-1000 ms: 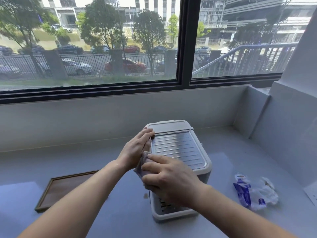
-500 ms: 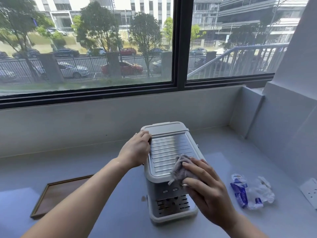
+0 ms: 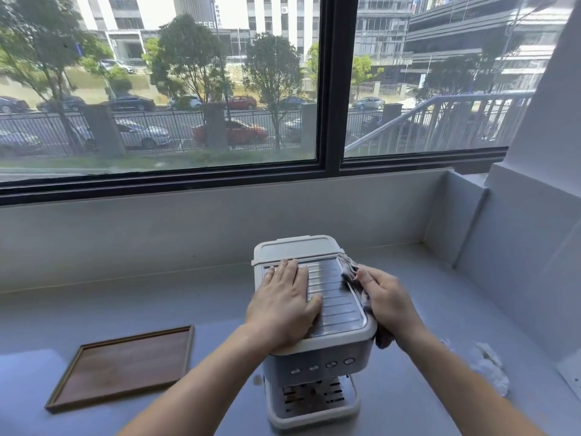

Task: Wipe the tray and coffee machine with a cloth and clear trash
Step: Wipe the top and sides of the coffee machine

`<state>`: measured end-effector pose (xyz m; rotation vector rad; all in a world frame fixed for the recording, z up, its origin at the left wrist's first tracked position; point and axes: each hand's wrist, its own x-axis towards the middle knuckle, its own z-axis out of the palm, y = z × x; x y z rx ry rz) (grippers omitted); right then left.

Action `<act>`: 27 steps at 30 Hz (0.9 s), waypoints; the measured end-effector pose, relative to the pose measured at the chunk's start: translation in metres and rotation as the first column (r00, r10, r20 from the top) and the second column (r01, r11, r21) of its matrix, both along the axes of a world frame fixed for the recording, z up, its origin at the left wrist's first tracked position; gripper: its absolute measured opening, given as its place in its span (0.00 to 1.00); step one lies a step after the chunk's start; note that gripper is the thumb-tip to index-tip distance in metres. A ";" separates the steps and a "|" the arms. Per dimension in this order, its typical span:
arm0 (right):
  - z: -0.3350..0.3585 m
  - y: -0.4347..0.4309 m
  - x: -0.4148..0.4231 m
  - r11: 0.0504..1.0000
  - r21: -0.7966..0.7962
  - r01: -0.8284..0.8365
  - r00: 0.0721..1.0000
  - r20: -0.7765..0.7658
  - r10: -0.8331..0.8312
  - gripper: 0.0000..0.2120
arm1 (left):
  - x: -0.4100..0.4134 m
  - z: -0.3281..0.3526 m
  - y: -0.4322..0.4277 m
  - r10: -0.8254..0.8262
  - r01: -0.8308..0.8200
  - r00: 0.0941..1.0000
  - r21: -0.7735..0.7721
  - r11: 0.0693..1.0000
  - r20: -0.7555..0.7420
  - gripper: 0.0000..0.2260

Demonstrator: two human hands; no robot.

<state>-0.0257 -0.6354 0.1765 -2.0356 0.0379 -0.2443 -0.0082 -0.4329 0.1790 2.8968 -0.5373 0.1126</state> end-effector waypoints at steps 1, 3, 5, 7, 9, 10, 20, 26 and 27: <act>0.003 0.001 0.016 0.998 -0.063 -0.017 1.000 0.004 0.018 0.12 | 0.000 0.000 0.001 -0.001 0.001 1.000 0.009 1.000 0.003 0.30; 0.008 0.006 0.045 0.980 -0.198 -0.028 0.999 0.022 0.033 0.13 | 0.000 0.000 0.002 -0.002 0.002 1.000 0.012 1.000 0.002 0.30; 0.014 0.012 0.073 0.949 -0.314 -0.039 0.998 0.034 0.052 0.14 | -0.001 0.001 0.002 -0.002 0.002 1.000 0.008 1.000 0.001 0.30; 0.022 0.018 0.100 0.907 -0.416 -0.056 0.998 -0.004 0.060 0.15 | -0.001 0.001 0.002 -0.005 0.005 1.000 -0.003 1.000 0.006 0.30; 0.030 0.026 0.125 0.835 -0.546 -0.072 0.997 -0.066 0.043 0.14 | -0.001 0.000 0.001 -0.007 0.007 1.000 -0.019 1.000 0.019 0.30; 0.034 0.031 0.136 0.796 -0.600 -0.076 0.996 -0.087 0.029 0.14 | -0.002 0.000 0.001 -0.009 0.010 1.000 -0.026 1.000 0.021 0.30; 0.054 0.137 0.161 0.670 -0.520 -0.530 0.843 -0.240 0.481 0.17 | -0.008 0.002 0.008 0.023 0.027 0.987 -0.312 0.950 0.157 0.13; 0.068 0.085 0.137 0.867 -0.312 -0.390 0.920 -0.101 0.378 0.18 | -0.003 0.013 0.023 0.237 -0.014 0.935 -0.641 0.767 0.264 0.07; 0.064 0.070 0.130 0.868 -0.398 -0.296 0.954 -0.080 0.289 0.18 | 0.006 0.017 0.028 0.285 -0.026 0.913 -0.655 0.755 0.292 0.08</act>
